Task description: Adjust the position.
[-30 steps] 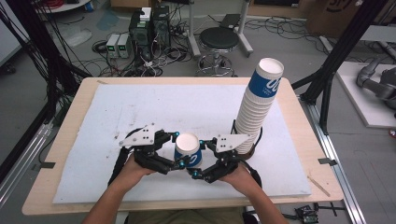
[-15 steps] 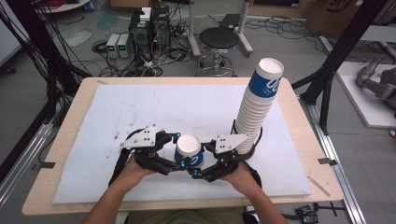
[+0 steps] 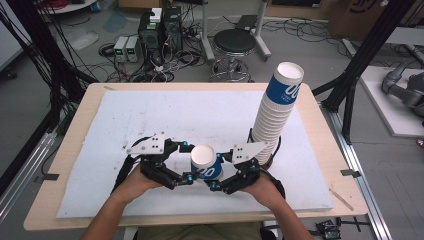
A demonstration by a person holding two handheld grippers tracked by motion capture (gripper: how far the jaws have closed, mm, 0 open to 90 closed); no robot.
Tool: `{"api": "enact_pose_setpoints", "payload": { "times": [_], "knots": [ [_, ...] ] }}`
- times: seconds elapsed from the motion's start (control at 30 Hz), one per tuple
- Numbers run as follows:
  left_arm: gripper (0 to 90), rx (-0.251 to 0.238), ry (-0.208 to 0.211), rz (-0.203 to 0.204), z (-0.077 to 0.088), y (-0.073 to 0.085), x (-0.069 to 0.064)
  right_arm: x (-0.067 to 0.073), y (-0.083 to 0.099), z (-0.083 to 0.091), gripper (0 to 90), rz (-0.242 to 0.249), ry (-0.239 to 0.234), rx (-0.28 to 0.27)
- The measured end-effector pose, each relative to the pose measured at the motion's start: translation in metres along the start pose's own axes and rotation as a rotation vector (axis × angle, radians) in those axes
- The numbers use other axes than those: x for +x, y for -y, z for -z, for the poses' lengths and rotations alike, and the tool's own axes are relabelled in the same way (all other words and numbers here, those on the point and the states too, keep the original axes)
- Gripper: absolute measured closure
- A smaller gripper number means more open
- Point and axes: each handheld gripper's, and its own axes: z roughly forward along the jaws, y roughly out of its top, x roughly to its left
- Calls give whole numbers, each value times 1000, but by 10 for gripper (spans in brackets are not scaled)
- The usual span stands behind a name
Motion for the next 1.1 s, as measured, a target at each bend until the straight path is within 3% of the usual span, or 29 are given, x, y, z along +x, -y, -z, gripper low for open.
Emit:
{"api": "enact_pose_setpoints", "payload": {
  "times": [0.1,0.23,0.33,0.7,1.1],
  "knots": [
    [160,15,21,1,6,-3,0,-2,-2,4,288,9,14,7],
    [161,41,1,-12,11,-5,1,-5,-5,7,288,21,31,58],
    [160,54,-9,-18,12,-6,2,-6,-12,4,287,48,32,134],
    [161,95,-14,-16,14,-8,2,-8,-32,-5,287,117,37,311],
    [161,206,-24,-29,10,-16,4,-2,-57,-21,286,209,39,565]
  ]
}}
